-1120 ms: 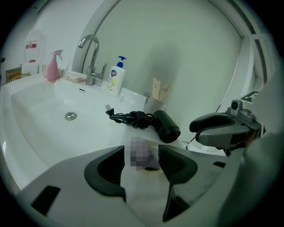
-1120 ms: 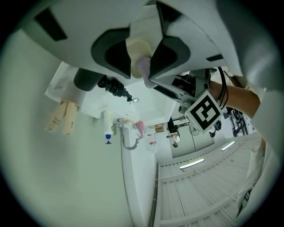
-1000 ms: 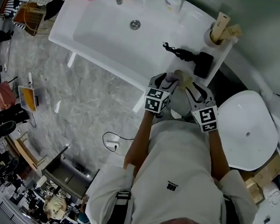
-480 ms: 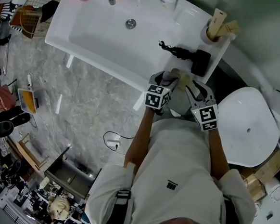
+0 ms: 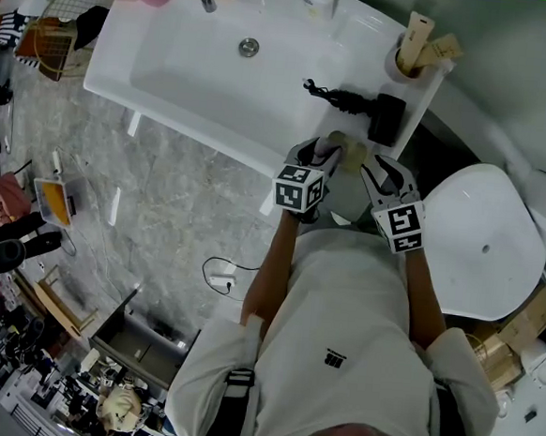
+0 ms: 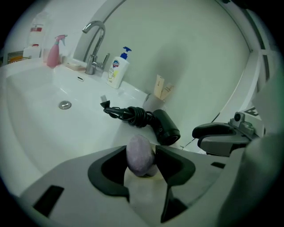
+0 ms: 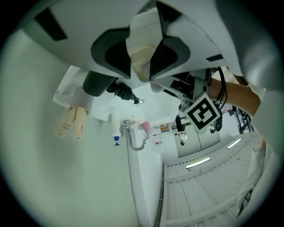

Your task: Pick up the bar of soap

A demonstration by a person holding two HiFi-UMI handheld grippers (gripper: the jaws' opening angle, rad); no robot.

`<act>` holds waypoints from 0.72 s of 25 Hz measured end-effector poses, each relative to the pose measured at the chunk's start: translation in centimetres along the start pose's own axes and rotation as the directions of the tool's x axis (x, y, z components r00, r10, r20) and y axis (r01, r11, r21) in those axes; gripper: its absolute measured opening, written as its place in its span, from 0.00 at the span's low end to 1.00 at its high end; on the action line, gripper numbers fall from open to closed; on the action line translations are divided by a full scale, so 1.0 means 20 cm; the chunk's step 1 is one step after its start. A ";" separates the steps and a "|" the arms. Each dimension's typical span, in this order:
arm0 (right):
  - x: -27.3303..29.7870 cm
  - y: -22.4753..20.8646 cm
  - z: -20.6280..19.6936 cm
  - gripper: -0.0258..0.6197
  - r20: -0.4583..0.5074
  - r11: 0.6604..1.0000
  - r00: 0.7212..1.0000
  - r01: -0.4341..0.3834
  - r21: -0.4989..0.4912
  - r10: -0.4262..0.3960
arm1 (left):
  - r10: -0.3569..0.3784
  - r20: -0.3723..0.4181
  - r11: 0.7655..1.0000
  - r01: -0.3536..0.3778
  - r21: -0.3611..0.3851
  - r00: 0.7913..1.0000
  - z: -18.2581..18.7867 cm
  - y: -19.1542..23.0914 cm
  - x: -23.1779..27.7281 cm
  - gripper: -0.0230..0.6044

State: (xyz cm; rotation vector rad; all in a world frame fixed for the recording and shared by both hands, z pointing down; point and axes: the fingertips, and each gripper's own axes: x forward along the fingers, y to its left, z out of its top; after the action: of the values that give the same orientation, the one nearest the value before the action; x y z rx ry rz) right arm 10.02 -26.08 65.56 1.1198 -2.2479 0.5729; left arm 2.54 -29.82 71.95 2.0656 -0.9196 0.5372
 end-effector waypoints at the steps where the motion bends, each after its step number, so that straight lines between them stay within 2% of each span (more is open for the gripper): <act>1: 0.00 0.00 0.00 0.27 -0.001 1.000 1.000 0.001 -0.001 -0.001 | -0.001 0.007 1.000 0.001 0.003 1.000 0.01 -0.01 -0.01 0.37; 7: -0.01 0.02 0.02 0.27 0.006 1.000 1.000 0.004 0.007 -0.004 | -0.017 0.036 1.000 0.017 0.008 0.999 0.05 -0.02 -0.04 0.32; 18: -0.01 0.04 0.01 0.27 0.007 1.000 1.000 0.018 0.004 -0.018 | -0.051 0.069 0.999 0.051 -0.006 0.996 0.09 -0.02 -0.08 0.32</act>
State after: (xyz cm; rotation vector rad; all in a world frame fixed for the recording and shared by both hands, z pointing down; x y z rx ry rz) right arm 9.45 -25.68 65.14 1.1449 -2.2412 0.5669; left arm 1.91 -30.36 69.64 2.1062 -0.9045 0.4376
